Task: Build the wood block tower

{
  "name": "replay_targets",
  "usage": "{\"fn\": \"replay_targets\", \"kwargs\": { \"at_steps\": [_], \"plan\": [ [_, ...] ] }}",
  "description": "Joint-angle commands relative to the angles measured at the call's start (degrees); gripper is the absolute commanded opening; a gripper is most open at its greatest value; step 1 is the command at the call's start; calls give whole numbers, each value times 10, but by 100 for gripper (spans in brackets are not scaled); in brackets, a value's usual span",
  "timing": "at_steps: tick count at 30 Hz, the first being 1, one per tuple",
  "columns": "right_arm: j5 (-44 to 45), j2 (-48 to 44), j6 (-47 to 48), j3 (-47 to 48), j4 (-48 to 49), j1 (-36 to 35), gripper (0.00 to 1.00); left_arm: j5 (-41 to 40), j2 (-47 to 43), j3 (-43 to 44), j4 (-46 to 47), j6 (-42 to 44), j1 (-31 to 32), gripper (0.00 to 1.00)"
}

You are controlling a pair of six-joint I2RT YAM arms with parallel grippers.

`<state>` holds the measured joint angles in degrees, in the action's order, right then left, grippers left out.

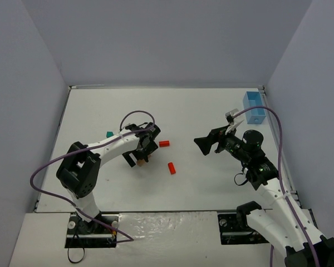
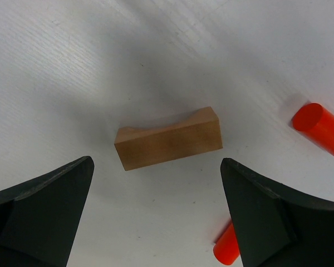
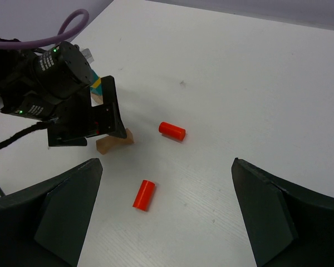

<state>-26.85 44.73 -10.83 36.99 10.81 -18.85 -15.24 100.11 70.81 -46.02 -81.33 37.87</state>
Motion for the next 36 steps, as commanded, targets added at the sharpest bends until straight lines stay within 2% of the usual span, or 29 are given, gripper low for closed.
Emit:
{"fn": "replay_targets", "kwargs": {
  "at_steps": [1,24,36],
  "plan": [
    [-7,-6,-2,3,37,-6,100,3,-6,18,-1,-20,-7,97],
    [-8,-2,-1,2,37,-10,100,20,9,11,40,-32,-25,97],
    [-9,-1,-1,1,38,-10,100,21,3,3,40,-37,-26,89]
  ]
}}
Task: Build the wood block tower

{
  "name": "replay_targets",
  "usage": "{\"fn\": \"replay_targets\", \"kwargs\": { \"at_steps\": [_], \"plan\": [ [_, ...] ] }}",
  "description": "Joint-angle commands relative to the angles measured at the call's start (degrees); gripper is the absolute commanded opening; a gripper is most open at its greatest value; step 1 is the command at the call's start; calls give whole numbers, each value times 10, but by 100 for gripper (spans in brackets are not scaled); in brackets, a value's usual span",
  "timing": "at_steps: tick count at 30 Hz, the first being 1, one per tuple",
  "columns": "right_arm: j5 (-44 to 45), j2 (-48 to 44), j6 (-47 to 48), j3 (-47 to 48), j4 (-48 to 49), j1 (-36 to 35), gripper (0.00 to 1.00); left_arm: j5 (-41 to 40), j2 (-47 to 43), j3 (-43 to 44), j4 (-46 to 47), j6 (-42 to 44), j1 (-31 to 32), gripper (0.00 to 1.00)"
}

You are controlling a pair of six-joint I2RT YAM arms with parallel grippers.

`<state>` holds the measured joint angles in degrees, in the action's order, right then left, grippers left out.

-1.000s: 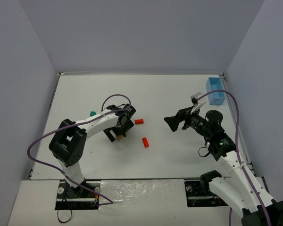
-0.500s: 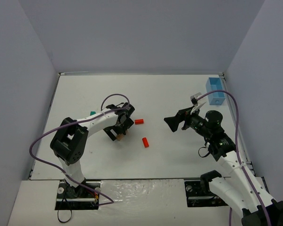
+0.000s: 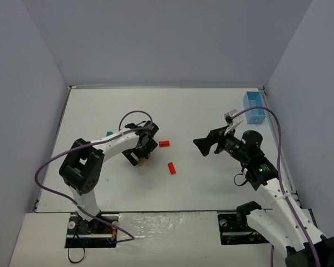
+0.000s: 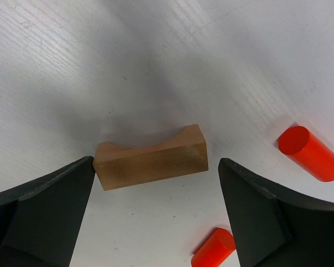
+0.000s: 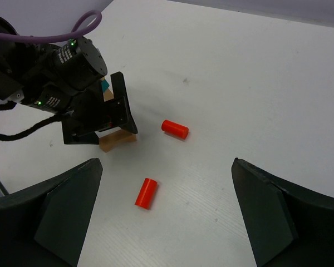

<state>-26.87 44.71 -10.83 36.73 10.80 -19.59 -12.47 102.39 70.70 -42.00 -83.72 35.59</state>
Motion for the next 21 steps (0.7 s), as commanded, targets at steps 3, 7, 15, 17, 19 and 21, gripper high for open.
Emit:
{"fn": "replay_targets", "kwargs": {
  "at_steps": [3,7,15,17,19,21],
  "plan": [
    [-10,-1,-1,4,38,-3,100,-6,-19,2,-1,-14,-4,87],
    [-10,-2,-1,4,38,-3,100,-4,-20,-4,-1,-16,-4,84],
    [-9,-2,0,4,38,-3,100,-3,-20,-6,-1,-15,-5,74],
    [-9,-1,0,4,39,-3,100,-3,-22,-6,-2,-13,-6,68],
    [-9,-1,0,4,39,-3,100,-3,-27,-7,-2,-11,-5,57],
    [-8,-1,0,3,39,-3,100,-5,-35,-9,-3,-4,-5,44]
  ]
}}
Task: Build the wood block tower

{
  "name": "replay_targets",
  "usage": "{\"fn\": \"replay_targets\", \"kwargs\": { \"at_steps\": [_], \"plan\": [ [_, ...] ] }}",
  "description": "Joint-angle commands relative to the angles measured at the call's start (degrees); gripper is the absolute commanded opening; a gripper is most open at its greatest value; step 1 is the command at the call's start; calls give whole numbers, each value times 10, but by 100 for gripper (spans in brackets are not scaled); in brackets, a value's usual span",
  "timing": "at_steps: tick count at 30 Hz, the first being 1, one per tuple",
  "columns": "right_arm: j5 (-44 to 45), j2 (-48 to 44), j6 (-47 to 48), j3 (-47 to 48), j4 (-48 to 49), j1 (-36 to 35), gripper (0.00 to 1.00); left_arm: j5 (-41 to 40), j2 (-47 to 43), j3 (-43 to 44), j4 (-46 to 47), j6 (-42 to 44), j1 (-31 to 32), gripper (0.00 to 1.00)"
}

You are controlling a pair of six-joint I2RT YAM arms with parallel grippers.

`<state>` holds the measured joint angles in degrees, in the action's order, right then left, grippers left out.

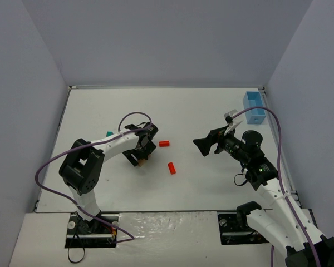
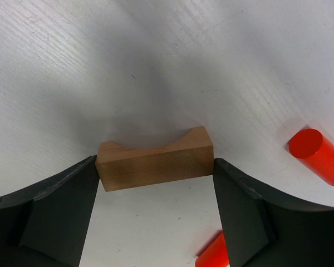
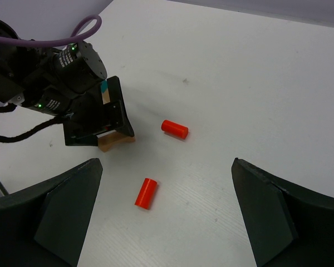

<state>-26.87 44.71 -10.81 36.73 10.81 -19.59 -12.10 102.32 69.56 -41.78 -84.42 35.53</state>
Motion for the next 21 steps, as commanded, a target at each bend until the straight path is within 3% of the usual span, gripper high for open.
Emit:
{"fn": "replay_targets", "kwargs": {
  "at_steps": [1,5,16,21],
  "plan": [
    [-8,0,-1,3,38,-3,100,-10,-40,0,-5,11,-5,40],
    [-7,1,0,4,38,-3,100,-5,-62,1,-9,56,-5,25],
    [0,1,1,6,36,-2,100,-38,-163,144,-171,357,-13,21],
    [-4,3,-4,13,34,-2,100,18,-206,189,-207,494,-96,20]
  ]
}}
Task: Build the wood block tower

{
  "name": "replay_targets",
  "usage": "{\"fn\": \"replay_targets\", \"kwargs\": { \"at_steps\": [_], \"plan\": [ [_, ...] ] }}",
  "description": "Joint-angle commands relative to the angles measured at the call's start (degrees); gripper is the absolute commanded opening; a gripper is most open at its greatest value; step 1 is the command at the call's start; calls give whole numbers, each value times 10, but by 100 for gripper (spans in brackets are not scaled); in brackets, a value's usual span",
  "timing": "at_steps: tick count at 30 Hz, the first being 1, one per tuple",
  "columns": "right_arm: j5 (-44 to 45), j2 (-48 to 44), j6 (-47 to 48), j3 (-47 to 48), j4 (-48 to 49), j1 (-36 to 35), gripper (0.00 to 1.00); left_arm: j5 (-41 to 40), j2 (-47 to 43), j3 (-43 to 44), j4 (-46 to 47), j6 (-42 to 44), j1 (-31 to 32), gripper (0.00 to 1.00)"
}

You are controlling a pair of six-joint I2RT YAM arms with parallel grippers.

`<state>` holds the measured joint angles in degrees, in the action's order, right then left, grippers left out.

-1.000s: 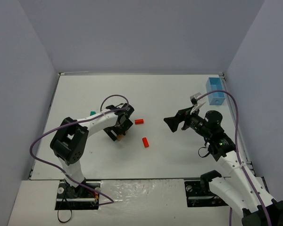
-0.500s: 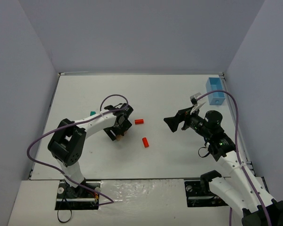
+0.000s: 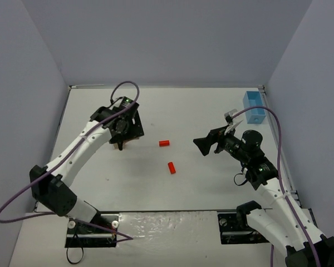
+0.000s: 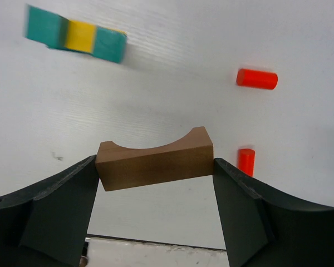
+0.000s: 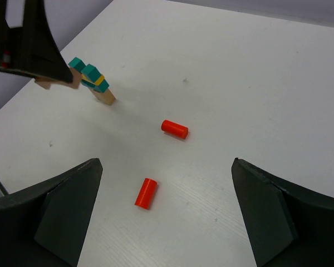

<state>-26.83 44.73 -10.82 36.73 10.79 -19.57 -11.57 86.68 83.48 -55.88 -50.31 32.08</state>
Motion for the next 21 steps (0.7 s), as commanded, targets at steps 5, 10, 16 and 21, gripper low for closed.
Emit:
{"fn": "replay_targets", "kwargs": {
  "at_steps": [5,10,16,21],
  "plan": [
    [1,7,-5,28,16,-1,100,43,-38,97,-108,252,-118,13],
    [19,13,10,47,-23,0,100,71,-4,149,-112,331,-144,6],
    [40,20,18,50,-40,0,100,81,29,169,-108,395,-163,3],
    [48,35,27,55,-48,0,100,115,47,163,-89,429,-173,3]
  ]
}}
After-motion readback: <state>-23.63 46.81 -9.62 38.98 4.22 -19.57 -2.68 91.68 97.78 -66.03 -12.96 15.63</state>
